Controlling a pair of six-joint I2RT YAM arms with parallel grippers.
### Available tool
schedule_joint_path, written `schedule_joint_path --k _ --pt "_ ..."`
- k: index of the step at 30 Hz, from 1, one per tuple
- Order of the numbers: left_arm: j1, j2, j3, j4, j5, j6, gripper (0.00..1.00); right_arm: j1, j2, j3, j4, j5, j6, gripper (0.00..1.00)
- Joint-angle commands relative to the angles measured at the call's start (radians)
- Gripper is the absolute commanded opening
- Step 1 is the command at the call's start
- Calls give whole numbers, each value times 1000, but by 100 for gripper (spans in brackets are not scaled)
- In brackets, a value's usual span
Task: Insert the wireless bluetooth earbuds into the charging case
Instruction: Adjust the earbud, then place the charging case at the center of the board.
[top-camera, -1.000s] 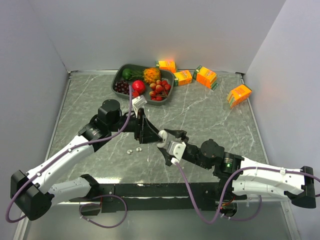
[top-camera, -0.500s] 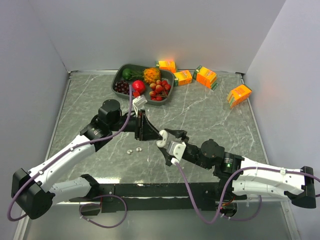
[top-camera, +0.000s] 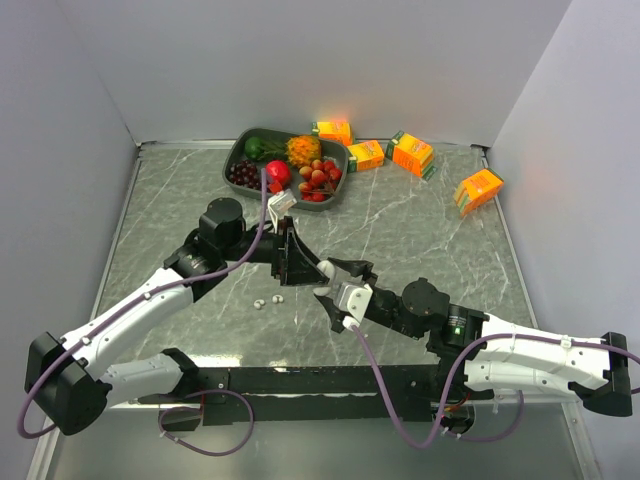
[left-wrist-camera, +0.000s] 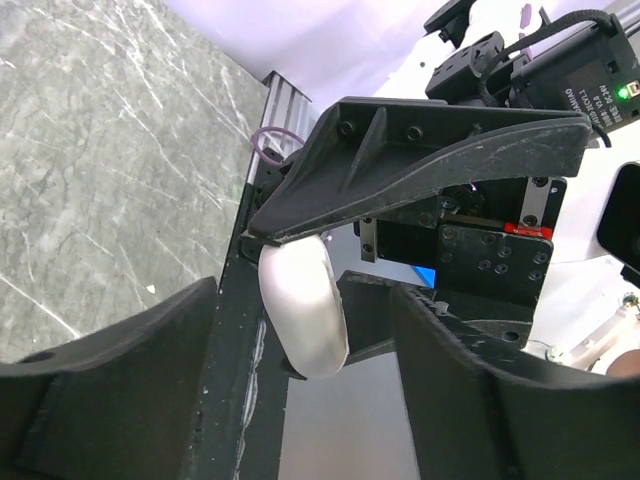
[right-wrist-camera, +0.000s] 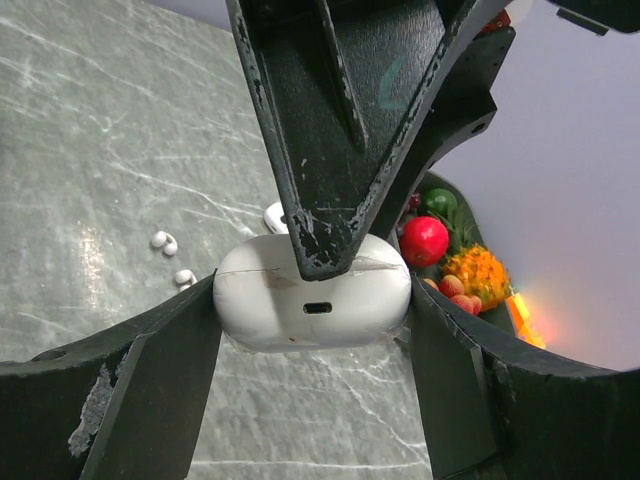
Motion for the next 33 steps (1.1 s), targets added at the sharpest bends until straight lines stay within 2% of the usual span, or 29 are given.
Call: schedule_joint_path --k 1,4,8,9,11,13,14,16,17,20,25,27,29,33 --pt "-2 1 -8 65 31 -6 67 9 -1 62 57 -18 16 9" --pt "-3 4 -16 94 49 -23 52 7 -3 62 61 -21 22 9" --pt "-3 4 -28 125 63 -43 38 10 -8 59 68 -27 30 9" --pt "-3 4 -30 134 70 -47 29 9 -8 59 69 -27 30 9" --pt "-5 1 -30 134 71 -49 18 9 -6 59 69 -25 32 9" --pt "-5 -8 -24 104 40 -34 1 9 0 64 63 -16 36 11" --pt "-5 -20 -22 90 25 -24 1 10 2 73 49 -10 38 24" --pt "-3 -30 -18 53 -20 -12 1 9 6 81 40 17 44 42" --pt "-3 -34 -12 36 -37 -8 1 10 9 90 28 31 45 54" --pt "-3 -39 1 -21 -90 2 1 10 12 104 17 73 50 66" --pt "-3 -42 19 -91 -167 -7 1 10 11 113 -9 97 56 73" --pt "-3 -43 25 -115 -186 -12 1 10 12 111 -9 102 65 79" --pt "-3 -50 25 -119 -207 -18 1 10 11 110 -5 107 73 98" --pt "-3 -59 27 -128 -252 -29 1 10 15 113 -3 124 79 99"
